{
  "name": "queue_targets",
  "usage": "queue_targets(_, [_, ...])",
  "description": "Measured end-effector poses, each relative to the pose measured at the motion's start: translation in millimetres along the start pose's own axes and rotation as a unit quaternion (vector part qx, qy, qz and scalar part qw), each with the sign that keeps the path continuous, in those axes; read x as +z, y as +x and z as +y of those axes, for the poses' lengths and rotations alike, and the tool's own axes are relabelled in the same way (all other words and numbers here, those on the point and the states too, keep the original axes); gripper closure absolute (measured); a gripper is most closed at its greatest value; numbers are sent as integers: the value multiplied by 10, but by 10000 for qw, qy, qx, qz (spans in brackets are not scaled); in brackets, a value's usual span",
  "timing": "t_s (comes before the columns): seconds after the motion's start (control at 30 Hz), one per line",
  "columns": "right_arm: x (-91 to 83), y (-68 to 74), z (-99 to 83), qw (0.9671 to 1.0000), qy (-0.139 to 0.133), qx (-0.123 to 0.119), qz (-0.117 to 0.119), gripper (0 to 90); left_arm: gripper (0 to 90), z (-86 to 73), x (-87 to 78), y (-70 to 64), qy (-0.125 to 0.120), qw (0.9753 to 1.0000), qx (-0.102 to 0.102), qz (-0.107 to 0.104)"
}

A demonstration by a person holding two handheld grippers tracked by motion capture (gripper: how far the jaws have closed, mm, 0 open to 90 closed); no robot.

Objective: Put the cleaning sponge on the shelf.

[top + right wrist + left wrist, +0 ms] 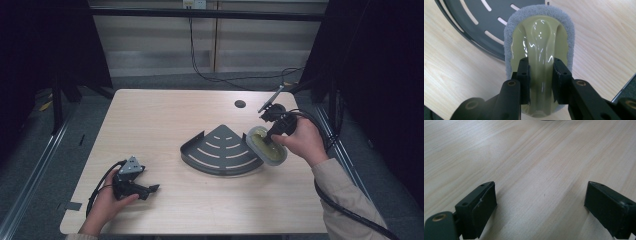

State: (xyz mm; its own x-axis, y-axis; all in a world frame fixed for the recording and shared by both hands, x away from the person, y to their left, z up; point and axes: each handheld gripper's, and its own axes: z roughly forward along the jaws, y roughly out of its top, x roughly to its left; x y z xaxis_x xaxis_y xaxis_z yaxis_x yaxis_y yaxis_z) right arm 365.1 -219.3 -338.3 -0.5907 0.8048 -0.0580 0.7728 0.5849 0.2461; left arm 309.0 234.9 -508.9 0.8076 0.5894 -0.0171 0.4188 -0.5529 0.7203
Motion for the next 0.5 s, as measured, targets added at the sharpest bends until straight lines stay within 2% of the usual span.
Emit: queue_targets(0.5, [54, -14, 134, 10000, -49, -34, 37, 715, 99, 0, 0, 0, -1, 10000, -1, -2])
